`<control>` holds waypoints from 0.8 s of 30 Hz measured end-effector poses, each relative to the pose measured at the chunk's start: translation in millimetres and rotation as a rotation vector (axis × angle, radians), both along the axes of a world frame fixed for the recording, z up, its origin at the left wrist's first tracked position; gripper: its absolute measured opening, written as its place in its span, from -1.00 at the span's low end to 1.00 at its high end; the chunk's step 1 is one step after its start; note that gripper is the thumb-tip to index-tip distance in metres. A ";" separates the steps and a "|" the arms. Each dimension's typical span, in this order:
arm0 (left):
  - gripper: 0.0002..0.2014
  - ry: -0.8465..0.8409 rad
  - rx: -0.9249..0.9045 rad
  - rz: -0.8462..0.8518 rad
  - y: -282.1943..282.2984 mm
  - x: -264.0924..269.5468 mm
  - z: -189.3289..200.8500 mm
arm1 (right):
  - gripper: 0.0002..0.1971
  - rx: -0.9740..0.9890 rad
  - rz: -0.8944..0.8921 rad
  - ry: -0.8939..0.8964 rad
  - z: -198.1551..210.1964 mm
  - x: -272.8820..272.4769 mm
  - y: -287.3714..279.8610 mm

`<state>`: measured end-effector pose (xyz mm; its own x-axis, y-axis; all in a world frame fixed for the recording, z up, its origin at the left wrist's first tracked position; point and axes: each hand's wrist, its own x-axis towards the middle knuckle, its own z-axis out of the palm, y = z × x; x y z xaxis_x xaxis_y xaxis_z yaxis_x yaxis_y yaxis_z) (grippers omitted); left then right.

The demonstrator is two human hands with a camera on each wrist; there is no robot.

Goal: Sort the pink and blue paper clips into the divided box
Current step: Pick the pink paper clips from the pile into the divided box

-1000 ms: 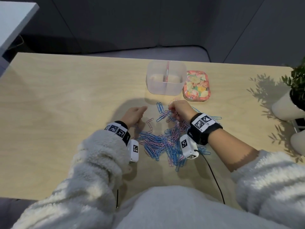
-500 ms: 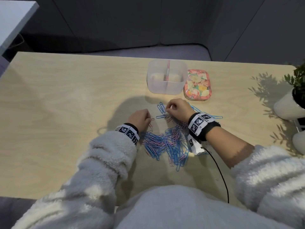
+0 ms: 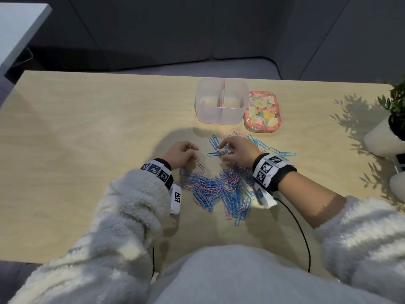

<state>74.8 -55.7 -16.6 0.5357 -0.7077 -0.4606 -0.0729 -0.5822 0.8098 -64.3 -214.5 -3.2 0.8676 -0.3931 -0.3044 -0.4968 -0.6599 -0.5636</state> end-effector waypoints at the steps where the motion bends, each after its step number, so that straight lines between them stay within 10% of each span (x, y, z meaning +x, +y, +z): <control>1: -0.88 0.003 -0.001 0.008 -0.3 -1.3 0.9 | -0.75 -0.134 0.096 0.055 -1.5 -0.2 0.1; 17: -0.76 -0.654 0.231 -0.530 4.8 -10.5 1.0 | -0.77 -0.712 0.630 0.262 -10.7 7.7 5.6; 24: -0.82 -0.639 0.300 -0.576 -2.7 -12.7 2.2 | -0.82 0.247 -0.267 -0.249 0.2 8.5 -15.8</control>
